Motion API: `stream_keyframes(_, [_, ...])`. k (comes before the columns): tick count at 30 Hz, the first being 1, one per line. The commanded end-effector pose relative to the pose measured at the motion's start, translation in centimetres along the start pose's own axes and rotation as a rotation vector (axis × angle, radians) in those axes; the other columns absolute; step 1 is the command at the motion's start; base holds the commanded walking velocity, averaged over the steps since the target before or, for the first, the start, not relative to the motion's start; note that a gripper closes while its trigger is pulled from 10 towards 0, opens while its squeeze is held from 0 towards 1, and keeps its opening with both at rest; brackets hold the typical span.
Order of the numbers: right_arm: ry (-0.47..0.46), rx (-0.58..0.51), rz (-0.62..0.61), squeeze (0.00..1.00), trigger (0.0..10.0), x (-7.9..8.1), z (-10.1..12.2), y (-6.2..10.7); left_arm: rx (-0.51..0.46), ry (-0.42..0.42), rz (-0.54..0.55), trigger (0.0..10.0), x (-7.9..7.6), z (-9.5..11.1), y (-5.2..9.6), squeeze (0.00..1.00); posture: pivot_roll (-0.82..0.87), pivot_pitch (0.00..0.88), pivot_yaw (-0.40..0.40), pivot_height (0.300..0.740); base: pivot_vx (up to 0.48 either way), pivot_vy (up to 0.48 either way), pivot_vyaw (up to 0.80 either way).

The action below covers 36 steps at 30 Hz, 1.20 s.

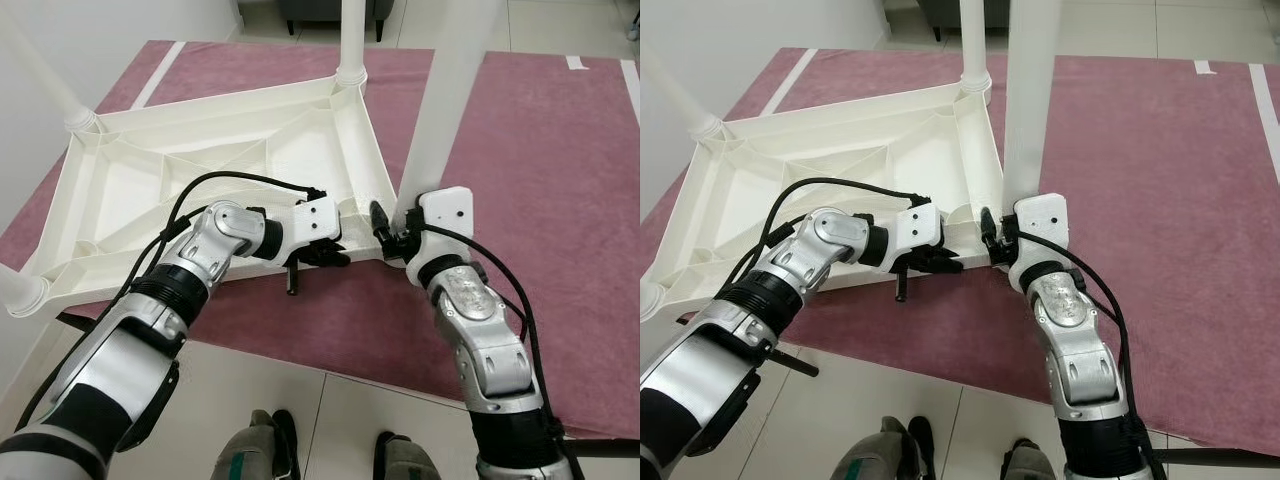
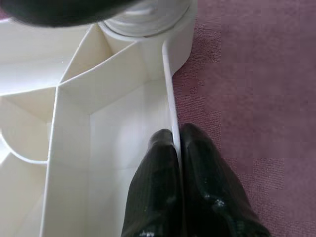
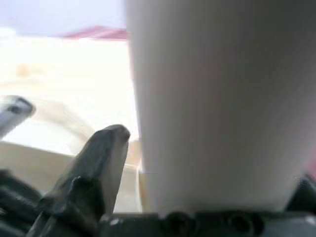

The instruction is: Building children table

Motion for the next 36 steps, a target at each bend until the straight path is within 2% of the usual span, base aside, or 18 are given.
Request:
stream_keyframes(1, [0.019, -0.056, 0.127, 0.00, 10.0, 0.4, 2.0, 0.2, -0.071, -0.110, -0.196, 0.0, -2.1, 1.1, 1.0, 0.00, -0.08, 0.191, 0.165, 0.740, 0.000, 0.000, 0.00])
stream_keyframes(5, [0.044, -0.039, 0.215, 0.00, 10.0, 0.7, 2.1, 0.5, -0.070, -0.129, -0.250, 0.0, -3.0, 1.1, 1.8, 0.00, -0.08, 0.192, 0.164, 0.740, 0.000, 0.000, 0.00])
stream_keyframes(7, [0.038, 0.016, 0.378, 0.00, 10.0, 2.1, 1.6, 1.4, -0.062, -0.159, -0.319, 0.0, -3.8, 1.0, 3.2, 0.00, -0.08, 0.193, 0.163, 0.740, 0.000, 0.000, 0.00])
stream_keyframes(8, [0.038, 0.016, 0.378, 0.00, 10.0, 2.1, 1.6, 1.4, -0.062, -0.159, -0.319, 0.0, -3.8, 1.0, 3.2, 0.00, -0.08, 0.193, 0.163, 0.740, 0.000, 0.000, 0.00])
stream_keyframes(11, [0.019, 0.096, 0.578, 0.00, 10.0, 4.3, 0.5, 3.1, -0.041, -0.186, -0.379, 0.0, -4.4, 0.8, 4.7, 0.00, -0.07, 0.193, 0.160, 0.740, 0.000, 0.000, 0.00])
stream_keyframes(14, [0.015, 0.106, 0.603, 0.00, 10.0, 4.7, 0.3, 3.3, -0.037, -0.190, -0.385, 0.0, -4.4, 0.7, 5.0, 0.00, -0.07, 0.193, 0.160, 0.740, 0.000, 0.000, 0.00])
stream_keyframes(17, [-0.024, 0.127, 0.690, 0.00, 10.0, 6.0, 0.0, 4.0, -0.032, -0.195, -0.429, 0.0, -5.0, 0.6, 5.7, 0.00, -0.07, 0.195, 0.159, 0.740, 0.000, 0.000, 0.00])
stream_keyframes(18, [-0.038, 0.133, 0.719, 0.00, 7.9, 6.5, 0.0, 4.1, -0.030, -0.196, -0.438, 0.0, -5.2, 0.6, 5.9, 0.00, -0.07, 0.195, 0.160, 0.740, 0.000, 0.000, 0.00])
stream_keyframes(19, [-0.046, 0.137, 0.747, 0.00, 7.9, 6.8, 0.0, 4.3, -0.027, -0.195, -0.445, 0.0, -5.4, 0.6, 6.0, 0.00, -0.07, 0.195, 0.160, 0.740, 0.000, 0.000, 0.00])
stream_keyframes(21, [-0.056, 0.142, 0.781, 0.00, 0.5, 7.2, -0.1, 4.6, -0.023, -0.190, -0.436, 0.0, -5.4, 0.6, 6.0, 0.00, -0.07, 0.196, 0.159, 0.740, 0.000, 0.000, 0.00])
stream_keyframes(24, [-0.065, 0.152, 0.803, 0.00, 0.0, 7.5, -0.4, 4.9, -0.022, -0.182, -0.413, 0.0, -5.2, 0.5, 5.7, 0.00, -0.07, 0.196, 0.159, 0.740, 0.000, 0.000, 0.00])
stream_keyframes(28, [-0.054, 0.174, 0.780, 0.00, 0.0, 7.2, -1.0, 4.9, -0.029, -0.176, -0.398, 0.0, -5.0, 0.6, 5.5, 0.00, -0.07, 0.196, 0.159, 0.740, 0.000, 0.000, 0.00])
stream_keyframes(29, [-0.020, 0.217, 0.630, 0.00, 0.0, 5.7, -2.5, 3.8, -0.035, -0.168, -0.347, 0.0, -4.1, 0.7, 5.1, 0.00, -0.07, 0.196, 0.159, 0.740, 0.000, 0.000, 0.00])
stream_keyframes(30, [-0.006, 0.229, 0.569, 0.00, 0.0, 5.1, -3.0, 3.3, -0.036, -0.166, -0.328, 0.0, -3.8, 0.8, 4.9, 0.00, -0.07, 0.196, 0.159, 0.740, 0.000, 0.000, 0.00])
stream_keyframes(32, [-0.006, 0.229, 0.569, 0.00, 0.0, 5.1, -3.0, 3.3, -0.036, -0.166, -0.328, 0.0, -3.8, 0.8, 4.9, 0.00, -0.07, 0.196, 0.159, 0.740, 0.000, 0.000, 0.00])
stream_keyframes(33, [0.004, 0.269, 0.345, 0.00, 0.0, 2.7, -4.5, 2.1, -0.045, -0.158, -0.266, 0.0, -2.7, 1.1, 4.2, 0.00, -0.07, 0.200, 0.153, 0.740, 0.000, 0.000, 0.00])
stream_keyframes(34, [0.004, 0.269, 0.345, 0.00, 0.0, 2.7, -4.5, 2.1, -0.045, -0.158, -0.266, 0.0, -2.7, 1.1, 4.2, 0.00, -0.07, 0.200, 0.153, 0.740, 0.000, 0.000, 0.00])
stream_keyframes(36, [0.007, 0.306, 0.135, 0.00, 0.0, 0.5, -5.9, 1.6, -0.063, -0.144, -0.205, 0.0, -1.4, 1.6, 3.3, 0.00, -0.07, 0.200, 0.152, 0.740, 0.000, 0.000, 0.00])
Point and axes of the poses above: a point about 5 cm out from each wrist's last joint towards the gripper, its own y axis pointing back from the gripper into the wrist, its own z axis along the axis of the wrist's last joint, x = y × z, the point moved 4 cm from there along -y, pointing out of the wrist towards the gripper, and after that the axes turned 12 degrees about -y, right-handed, at the moved point
